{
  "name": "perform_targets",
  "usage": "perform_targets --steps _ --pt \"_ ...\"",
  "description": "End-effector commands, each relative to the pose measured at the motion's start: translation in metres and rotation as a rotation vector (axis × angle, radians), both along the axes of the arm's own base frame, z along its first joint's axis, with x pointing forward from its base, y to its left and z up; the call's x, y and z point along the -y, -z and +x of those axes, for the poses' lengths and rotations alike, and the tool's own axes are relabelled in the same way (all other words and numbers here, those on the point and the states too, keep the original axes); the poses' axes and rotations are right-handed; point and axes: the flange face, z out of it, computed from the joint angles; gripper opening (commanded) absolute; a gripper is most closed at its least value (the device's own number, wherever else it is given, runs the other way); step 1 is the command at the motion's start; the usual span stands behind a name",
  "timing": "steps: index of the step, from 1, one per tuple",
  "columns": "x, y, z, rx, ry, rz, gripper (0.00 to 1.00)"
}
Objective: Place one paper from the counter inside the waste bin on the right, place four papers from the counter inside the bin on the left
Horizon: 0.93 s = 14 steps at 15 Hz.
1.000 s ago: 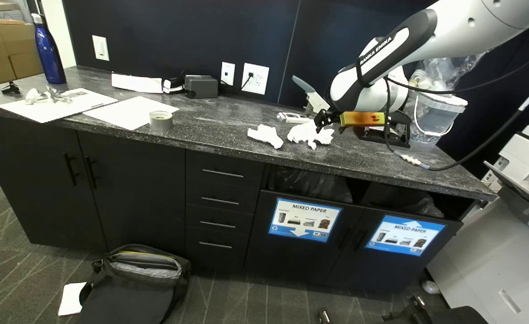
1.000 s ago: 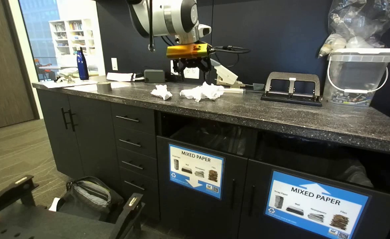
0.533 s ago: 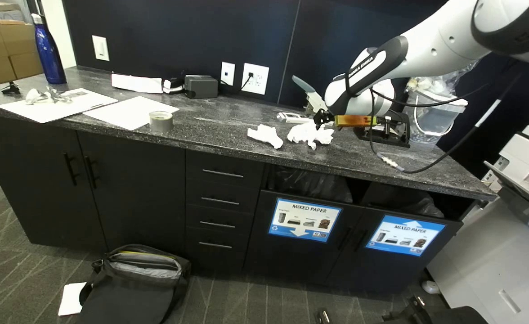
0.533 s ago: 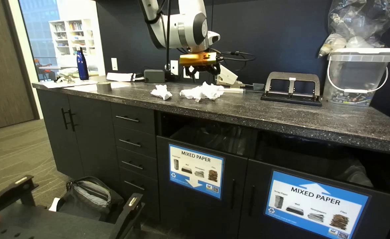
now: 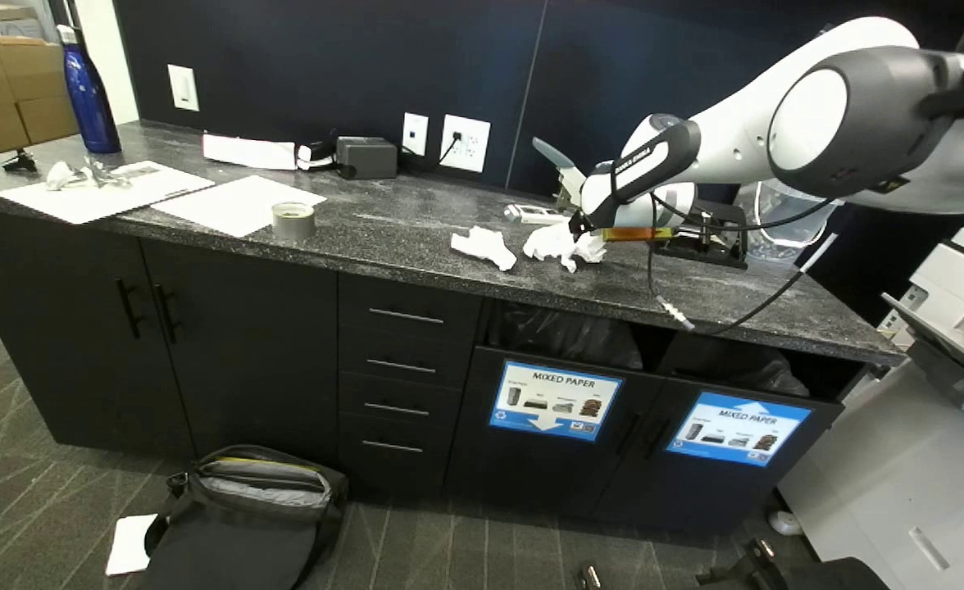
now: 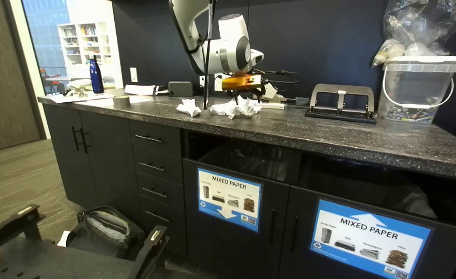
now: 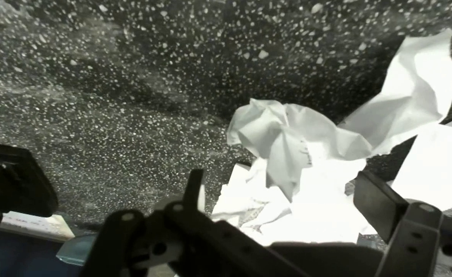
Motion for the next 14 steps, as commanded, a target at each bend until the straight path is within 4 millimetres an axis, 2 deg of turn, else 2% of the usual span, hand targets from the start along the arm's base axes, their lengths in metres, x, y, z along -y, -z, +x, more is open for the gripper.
perform_targets --steps 1,5,6,7,14 --pt "0.009 0.005 0.02 0.001 0.018 -0.006 1.0" --pt "0.017 0.018 0.024 -0.063 0.03 -0.004 1.0" --pt "0.017 0.019 0.024 -0.076 0.012 -0.004 0.75" --pt "0.018 0.019 0.025 -0.083 0.012 -0.004 0.73" --pt "0.024 0.022 0.022 -0.176 0.012 -0.001 0.19"
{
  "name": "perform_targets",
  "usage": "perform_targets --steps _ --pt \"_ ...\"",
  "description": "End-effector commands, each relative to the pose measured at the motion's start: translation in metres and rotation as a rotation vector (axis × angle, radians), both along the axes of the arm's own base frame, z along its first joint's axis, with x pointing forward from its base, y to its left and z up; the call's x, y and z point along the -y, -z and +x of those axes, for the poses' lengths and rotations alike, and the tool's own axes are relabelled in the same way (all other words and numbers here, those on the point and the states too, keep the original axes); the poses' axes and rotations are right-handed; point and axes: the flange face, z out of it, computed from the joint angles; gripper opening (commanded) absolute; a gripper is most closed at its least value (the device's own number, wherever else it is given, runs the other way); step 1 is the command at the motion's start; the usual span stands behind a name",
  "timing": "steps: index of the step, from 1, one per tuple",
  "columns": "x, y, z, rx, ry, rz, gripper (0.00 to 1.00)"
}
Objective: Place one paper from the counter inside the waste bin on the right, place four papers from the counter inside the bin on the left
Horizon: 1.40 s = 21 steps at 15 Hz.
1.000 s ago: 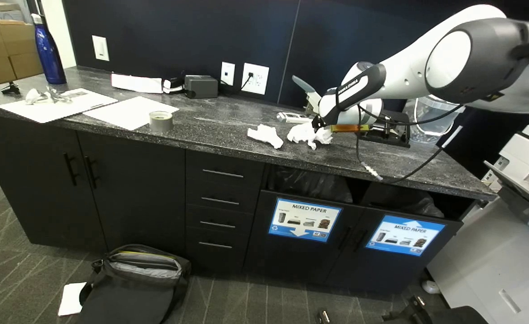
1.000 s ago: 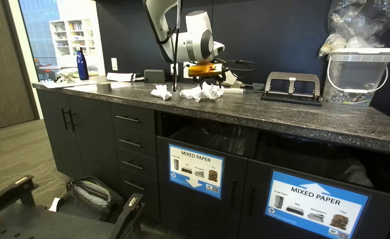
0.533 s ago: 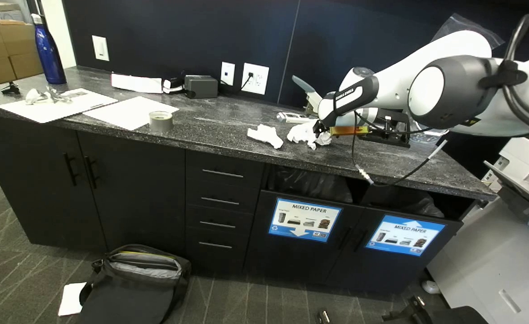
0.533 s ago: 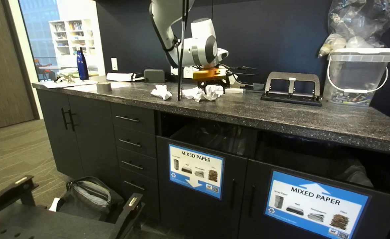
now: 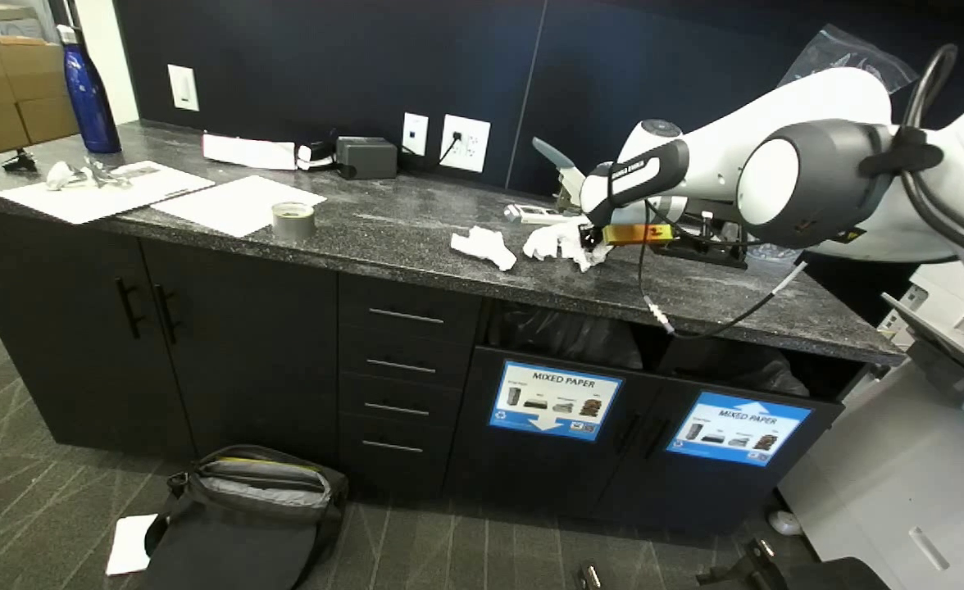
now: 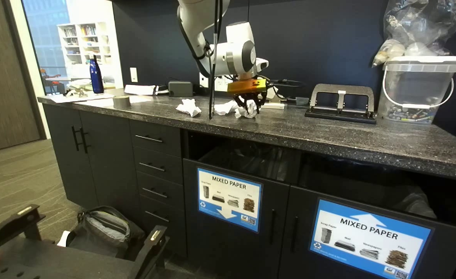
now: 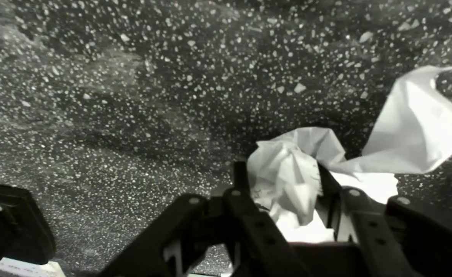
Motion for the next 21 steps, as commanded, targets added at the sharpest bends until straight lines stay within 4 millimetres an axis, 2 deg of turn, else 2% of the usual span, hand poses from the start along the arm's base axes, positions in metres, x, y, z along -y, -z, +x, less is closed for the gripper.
perform_targets --steps 1,2,4,5,7,15,21 --pt "0.005 0.007 -0.005 -0.126 -0.026 0.035 0.13" --pt "0.008 0.011 -0.009 -0.163 -0.031 0.032 0.09" --pt "0.011 0.013 -0.018 -0.231 -0.051 0.03 0.12" --pt "0.012 0.014 -0.024 -0.275 -0.063 0.029 0.08" --pt "0.013 0.018 -0.035 -0.341 -0.085 0.031 0.07" --pt "0.02 0.029 -0.085 -0.358 -0.074 0.05 0.09" --pt "0.007 0.03 -0.135 -0.444 -0.131 0.086 0.09"
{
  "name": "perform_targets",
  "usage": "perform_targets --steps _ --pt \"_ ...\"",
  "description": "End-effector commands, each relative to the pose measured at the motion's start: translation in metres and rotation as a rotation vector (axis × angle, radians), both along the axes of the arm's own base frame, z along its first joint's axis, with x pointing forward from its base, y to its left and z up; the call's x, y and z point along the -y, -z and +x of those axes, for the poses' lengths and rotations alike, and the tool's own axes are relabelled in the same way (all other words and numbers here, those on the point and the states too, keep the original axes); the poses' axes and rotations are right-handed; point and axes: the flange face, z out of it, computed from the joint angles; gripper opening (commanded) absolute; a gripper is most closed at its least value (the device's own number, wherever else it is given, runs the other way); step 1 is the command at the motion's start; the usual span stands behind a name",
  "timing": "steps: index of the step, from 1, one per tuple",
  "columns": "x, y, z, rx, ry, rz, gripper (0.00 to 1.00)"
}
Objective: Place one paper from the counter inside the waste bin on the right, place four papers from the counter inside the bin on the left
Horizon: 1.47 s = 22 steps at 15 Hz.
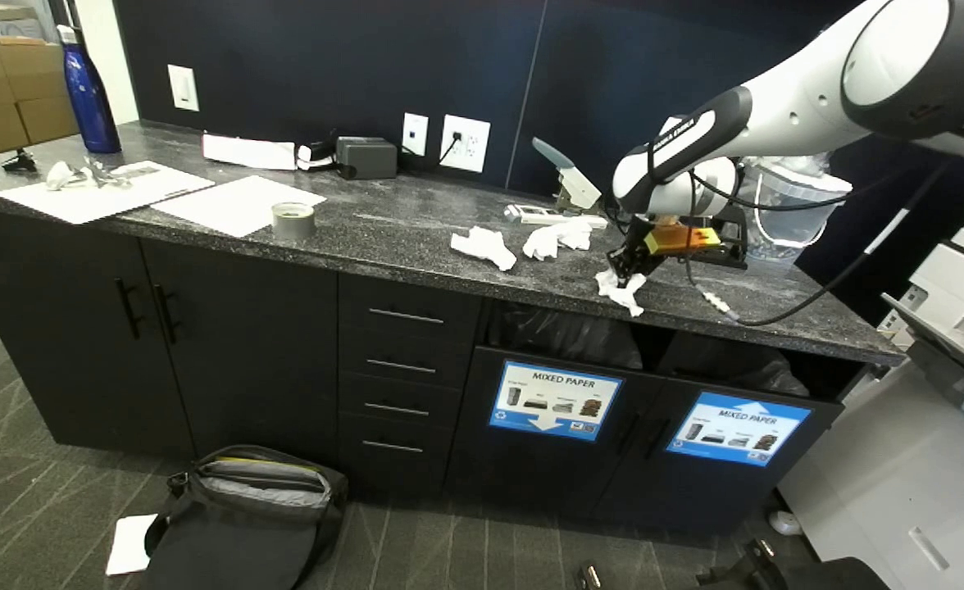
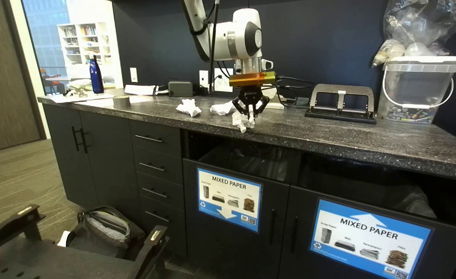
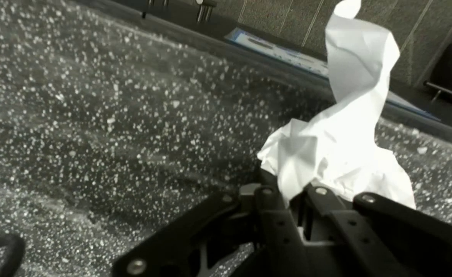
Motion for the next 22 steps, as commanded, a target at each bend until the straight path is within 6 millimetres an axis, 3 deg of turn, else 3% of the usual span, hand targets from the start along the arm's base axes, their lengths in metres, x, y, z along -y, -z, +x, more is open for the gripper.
perform_targets --steps 1,6,10,12,16,22 --pt "-0.016 0.036 -0.056 -0.122 -0.052 0.058 0.09" --pt "-0.037 0.048 -0.104 -0.149 -0.12 0.085 0.09" --pt "-0.064 0.132 -0.167 -0.17 -0.123 0.097 0.09" --pt "-0.072 0.161 -0.172 -0.095 -0.11 0.075 0.09" --pt "-0.081 0.198 -0.173 0.115 -0.143 0.002 0.09" --pt "-0.092 0.222 -0.19 0.429 -0.152 -0.102 0.09"
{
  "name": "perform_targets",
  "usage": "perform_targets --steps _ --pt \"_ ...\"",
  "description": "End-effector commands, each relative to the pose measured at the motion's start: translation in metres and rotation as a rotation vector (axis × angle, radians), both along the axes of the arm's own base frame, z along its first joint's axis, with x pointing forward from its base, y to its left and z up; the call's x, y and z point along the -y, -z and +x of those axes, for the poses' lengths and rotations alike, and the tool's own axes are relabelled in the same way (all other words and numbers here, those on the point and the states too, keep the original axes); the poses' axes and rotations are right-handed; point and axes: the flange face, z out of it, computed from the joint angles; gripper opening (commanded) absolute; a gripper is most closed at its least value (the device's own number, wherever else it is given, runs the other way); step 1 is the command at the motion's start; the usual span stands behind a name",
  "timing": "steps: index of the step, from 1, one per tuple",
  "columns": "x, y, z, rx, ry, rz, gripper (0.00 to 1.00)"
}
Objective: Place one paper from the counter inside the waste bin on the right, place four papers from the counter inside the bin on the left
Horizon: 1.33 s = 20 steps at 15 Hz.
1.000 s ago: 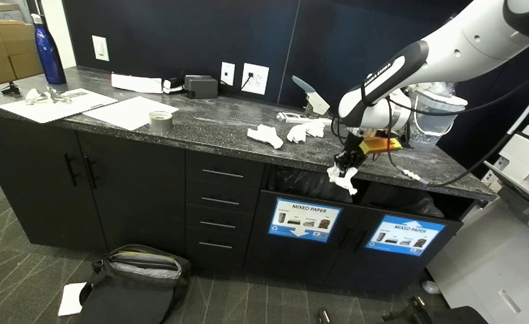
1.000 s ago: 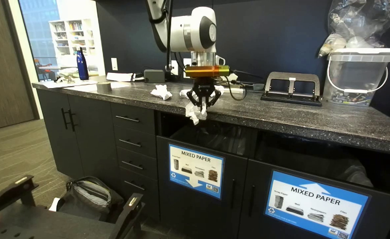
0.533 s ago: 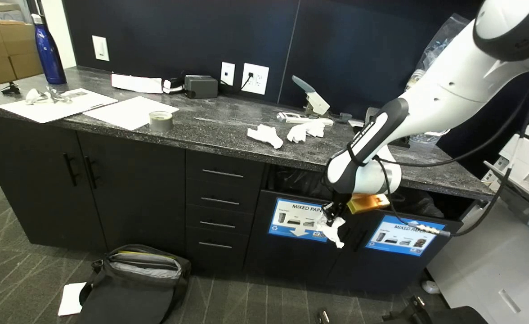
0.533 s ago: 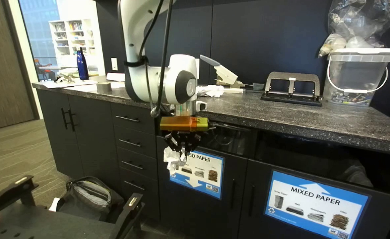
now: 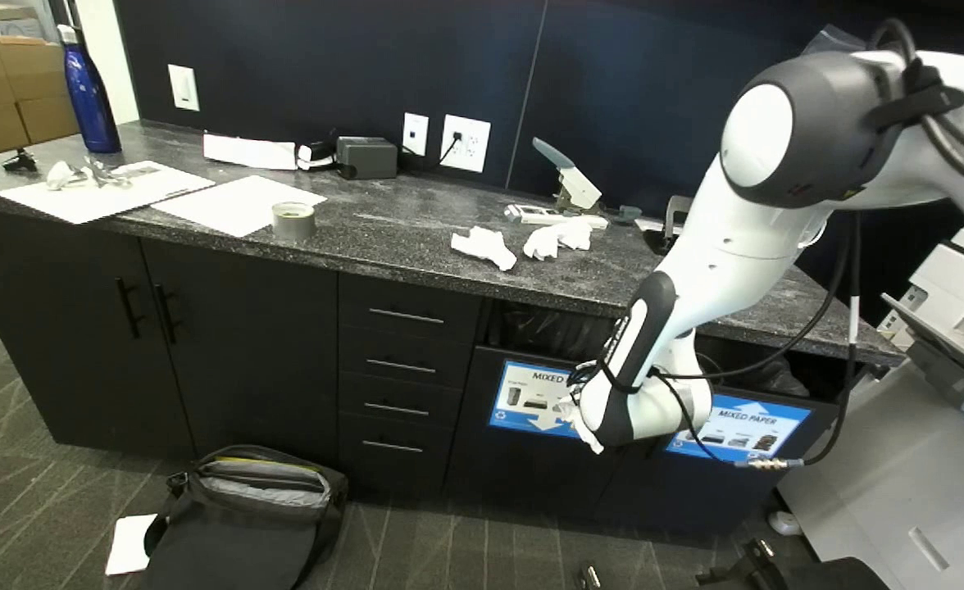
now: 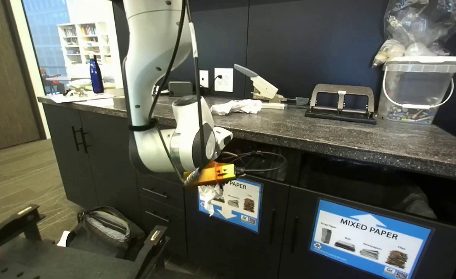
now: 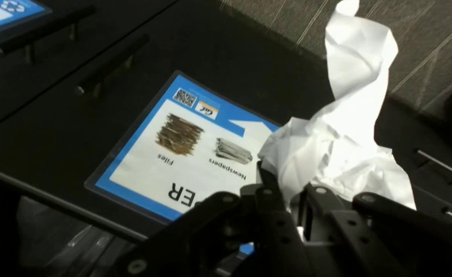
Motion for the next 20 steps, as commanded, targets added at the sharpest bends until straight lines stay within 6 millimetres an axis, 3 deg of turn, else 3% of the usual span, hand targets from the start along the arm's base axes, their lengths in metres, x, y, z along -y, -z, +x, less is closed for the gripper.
perform_targets --steps 1,6,12,20 --pt "-0.008 0.003 -0.004 0.196 0.019 -0.037 0.09" --pt "-0.02 -0.01 -0.003 0.447 0.069 -0.047 0.09" --pt "-0.011 -0.022 0.038 0.657 0.14 -0.06 0.09" --pt "0.006 0.007 0.085 0.688 0.21 -0.046 0.09"
